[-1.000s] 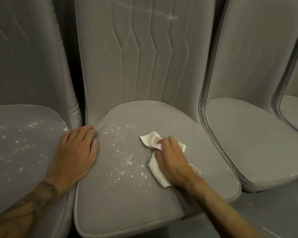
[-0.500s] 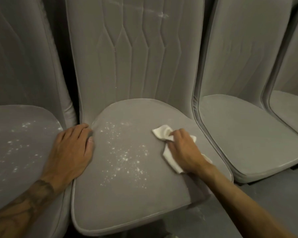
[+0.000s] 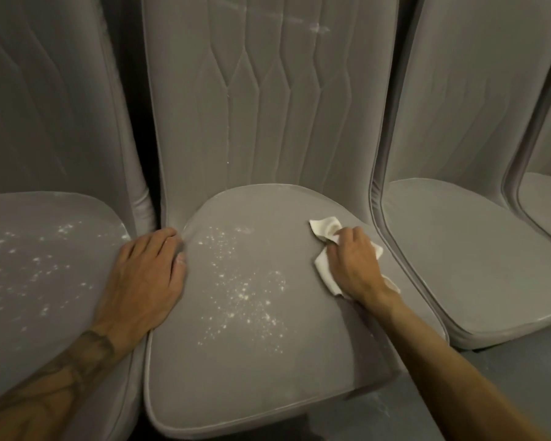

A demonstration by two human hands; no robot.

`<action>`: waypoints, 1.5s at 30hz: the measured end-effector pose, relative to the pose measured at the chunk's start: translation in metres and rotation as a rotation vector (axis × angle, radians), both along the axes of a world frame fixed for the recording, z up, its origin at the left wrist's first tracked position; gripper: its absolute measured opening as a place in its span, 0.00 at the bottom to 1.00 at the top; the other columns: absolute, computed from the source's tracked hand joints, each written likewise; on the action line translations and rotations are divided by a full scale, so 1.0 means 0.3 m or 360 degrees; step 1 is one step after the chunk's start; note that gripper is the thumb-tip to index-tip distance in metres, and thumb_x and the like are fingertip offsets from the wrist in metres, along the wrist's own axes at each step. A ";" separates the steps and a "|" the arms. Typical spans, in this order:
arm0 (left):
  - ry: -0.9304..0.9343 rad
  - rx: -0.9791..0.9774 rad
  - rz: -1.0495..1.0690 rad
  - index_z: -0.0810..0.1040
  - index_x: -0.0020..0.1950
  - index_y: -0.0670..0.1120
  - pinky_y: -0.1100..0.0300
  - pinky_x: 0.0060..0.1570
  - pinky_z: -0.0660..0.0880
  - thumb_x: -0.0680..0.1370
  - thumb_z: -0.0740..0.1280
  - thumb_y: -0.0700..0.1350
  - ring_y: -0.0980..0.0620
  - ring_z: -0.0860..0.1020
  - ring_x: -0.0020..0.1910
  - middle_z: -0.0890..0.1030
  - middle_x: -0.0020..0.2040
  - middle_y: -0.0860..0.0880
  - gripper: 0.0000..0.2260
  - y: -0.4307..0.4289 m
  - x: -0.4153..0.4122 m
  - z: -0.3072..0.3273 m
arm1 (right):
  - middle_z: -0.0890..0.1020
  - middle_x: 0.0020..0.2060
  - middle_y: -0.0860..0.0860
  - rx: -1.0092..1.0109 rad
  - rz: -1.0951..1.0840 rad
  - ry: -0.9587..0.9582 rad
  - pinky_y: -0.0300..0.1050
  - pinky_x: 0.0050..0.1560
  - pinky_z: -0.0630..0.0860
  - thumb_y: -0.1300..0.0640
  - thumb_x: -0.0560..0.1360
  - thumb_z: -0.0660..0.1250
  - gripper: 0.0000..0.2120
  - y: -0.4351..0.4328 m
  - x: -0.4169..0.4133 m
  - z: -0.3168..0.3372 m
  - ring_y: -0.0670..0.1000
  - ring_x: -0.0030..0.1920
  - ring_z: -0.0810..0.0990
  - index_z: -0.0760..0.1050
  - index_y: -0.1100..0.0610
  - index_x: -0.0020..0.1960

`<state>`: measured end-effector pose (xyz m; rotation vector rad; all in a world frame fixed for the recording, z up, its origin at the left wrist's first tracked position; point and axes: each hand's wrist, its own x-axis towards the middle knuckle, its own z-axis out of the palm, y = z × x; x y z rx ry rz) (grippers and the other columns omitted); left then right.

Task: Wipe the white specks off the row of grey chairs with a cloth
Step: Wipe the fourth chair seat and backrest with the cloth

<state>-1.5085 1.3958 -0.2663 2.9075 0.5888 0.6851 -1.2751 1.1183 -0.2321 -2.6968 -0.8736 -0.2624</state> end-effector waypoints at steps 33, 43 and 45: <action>-0.0016 -0.0033 -0.0004 0.76 0.63 0.45 0.46 0.64 0.69 0.83 0.55 0.49 0.44 0.76 0.63 0.77 0.66 0.45 0.15 -0.006 0.006 -0.006 | 0.73 0.47 0.58 0.0025 0.0740 0.0159 0.47 0.49 0.64 0.55 0.82 0.60 0.09 0.233 0.084 -0.029 0.57 0.45 0.70 0.68 0.61 0.49; 0.0035 -0.0038 0.0032 0.75 0.64 0.48 0.50 0.65 0.67 0.84 0.55 0.49 0.48 0.75 0.64 0.75 0.66 0.49 0.14 -0.007 0.002 -0.001 | 0.74 0.48 0.61 0.0087 0.0826 0.0162 0.49 0.50 0.64 0.56 0.82 0.61 0.09 0.422 0.035 -0.053 0.58 0.48 0.71 0.70 0.63 0.51; 0.0044 -0.0045 0.0034 0.75 0.65 0.48 0.50 0.66 0.68 0.84 0.54 0.50 0.48 0.74 0.64 0.75 0.67 0.49 0.14 -0.003 -0.002 -0.004 | 0.73 0.48 0.59 0.0054 0.0989 0.0171 0.48 0.49 0.63 0.55 0.82 0.60 0.09 0.408 0.039 -0.047 0.57 0.47 0.70 0.69 0.61 0.51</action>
